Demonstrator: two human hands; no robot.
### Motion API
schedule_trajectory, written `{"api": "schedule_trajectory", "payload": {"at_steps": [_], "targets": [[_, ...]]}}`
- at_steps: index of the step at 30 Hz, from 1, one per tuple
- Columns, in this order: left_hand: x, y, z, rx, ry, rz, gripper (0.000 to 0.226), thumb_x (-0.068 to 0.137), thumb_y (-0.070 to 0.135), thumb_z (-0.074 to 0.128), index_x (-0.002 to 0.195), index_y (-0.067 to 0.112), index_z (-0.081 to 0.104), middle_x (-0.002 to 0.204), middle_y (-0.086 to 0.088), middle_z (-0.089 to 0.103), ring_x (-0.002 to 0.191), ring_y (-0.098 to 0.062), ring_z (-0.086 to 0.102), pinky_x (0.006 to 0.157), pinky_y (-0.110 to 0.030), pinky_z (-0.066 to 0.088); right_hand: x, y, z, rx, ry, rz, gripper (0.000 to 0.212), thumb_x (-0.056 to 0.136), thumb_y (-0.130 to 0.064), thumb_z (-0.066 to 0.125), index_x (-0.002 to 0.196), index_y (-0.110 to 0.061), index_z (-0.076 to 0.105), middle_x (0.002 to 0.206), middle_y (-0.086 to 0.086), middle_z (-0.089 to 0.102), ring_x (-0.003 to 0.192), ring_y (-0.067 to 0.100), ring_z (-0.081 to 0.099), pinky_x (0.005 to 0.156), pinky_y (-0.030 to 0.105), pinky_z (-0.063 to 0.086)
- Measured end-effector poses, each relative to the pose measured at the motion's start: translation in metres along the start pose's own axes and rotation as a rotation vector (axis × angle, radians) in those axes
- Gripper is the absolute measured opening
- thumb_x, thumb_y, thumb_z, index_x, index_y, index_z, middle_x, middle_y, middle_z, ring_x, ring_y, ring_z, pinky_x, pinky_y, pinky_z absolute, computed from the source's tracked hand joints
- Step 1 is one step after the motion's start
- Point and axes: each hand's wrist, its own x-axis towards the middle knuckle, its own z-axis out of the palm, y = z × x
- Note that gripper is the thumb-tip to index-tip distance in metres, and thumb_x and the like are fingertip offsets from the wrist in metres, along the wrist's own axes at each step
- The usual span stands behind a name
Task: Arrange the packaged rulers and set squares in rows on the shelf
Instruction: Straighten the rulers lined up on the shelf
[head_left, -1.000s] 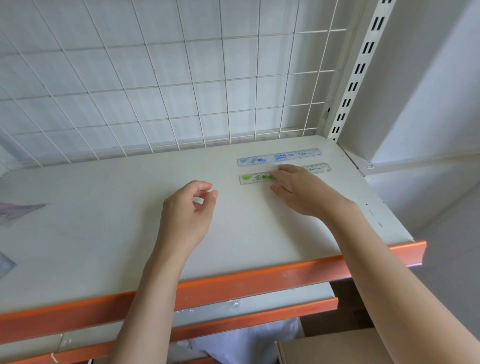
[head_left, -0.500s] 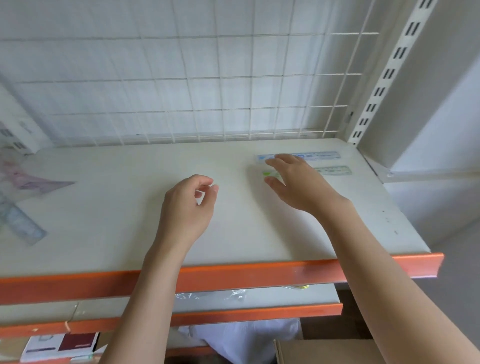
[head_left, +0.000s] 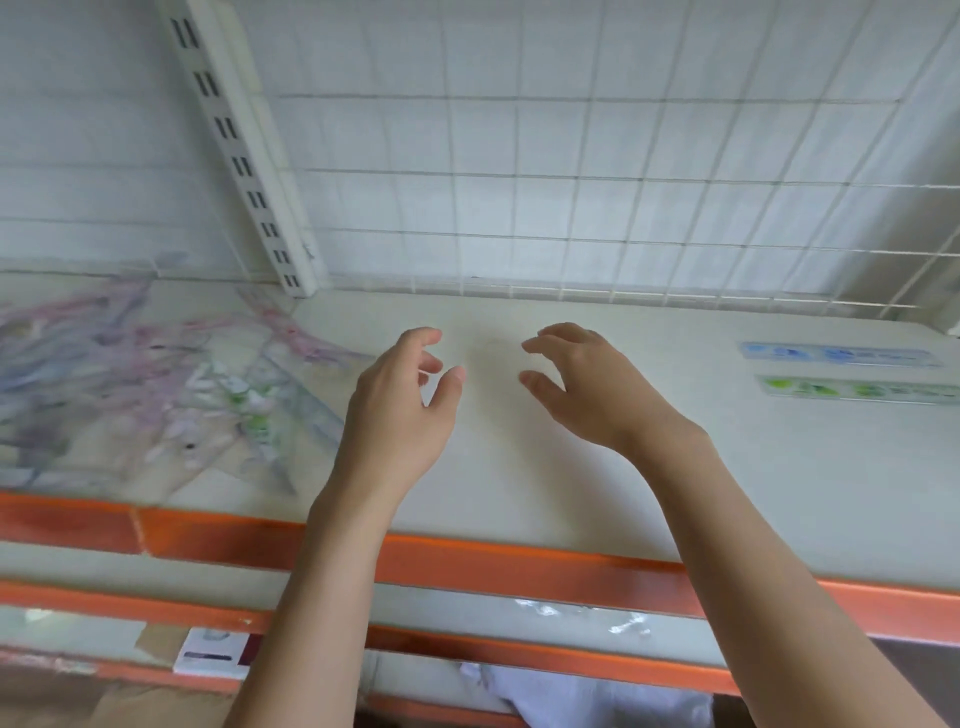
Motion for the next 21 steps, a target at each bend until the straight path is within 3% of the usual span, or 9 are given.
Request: {"api": "schedule_trajectory", "payload": {"at_steps": [5,10,21], "targets": [[0.007,-0.055,-0.072,0.068,0.07,0.057,0.022,0.088,0.025,0.06,0.108,0.016,0.064,0.095,0.004,0.067,0.089,-0.015,0.062,0.074,-0.025,0.042,0.028,-0.084,0.033,0.056,-0.023,-0.057,0.042,0.096,-0.033,0.048,0.135,-0.018,0.048,0.136,0.002,0.047,0.123,0.021,0.045,0.1,0.029,0.037],[0.016,-0.108,-0.128,0.174,0.062,0.031,0.022,0.086,0.022,0.063,0.105,0.011,0.067,0.098,-0.004,0.069,0.095,-0.023,0.064,0.085,-0.037,0.05,0.037,-0.145,0.059,0.064,-0.078,-0.044,0.041,0.095,-0.034,0.05,0.133,-0.018,0.05,0.13,0.005,0.051,0.119,0.023,0.048,0.099,0.031,0.038],[0.012,-0.16,-0.164,0.22,-0.072,-0.027,0.032,0.084,0.027,0.067,0.113,0.013,0.064,0.102,-0.002,0.064,0.093,-0.02,0.058,0.082,-0.032,0.044,0.038,-0.18,0.085,0.014,-0.071,0.233,0.035,0.086,-0.033,0.063,0.115,-0.014,0.061,0.114,0.008,0.056,0.107,0.027,0.053,0.09,0.032,0.042]]}}
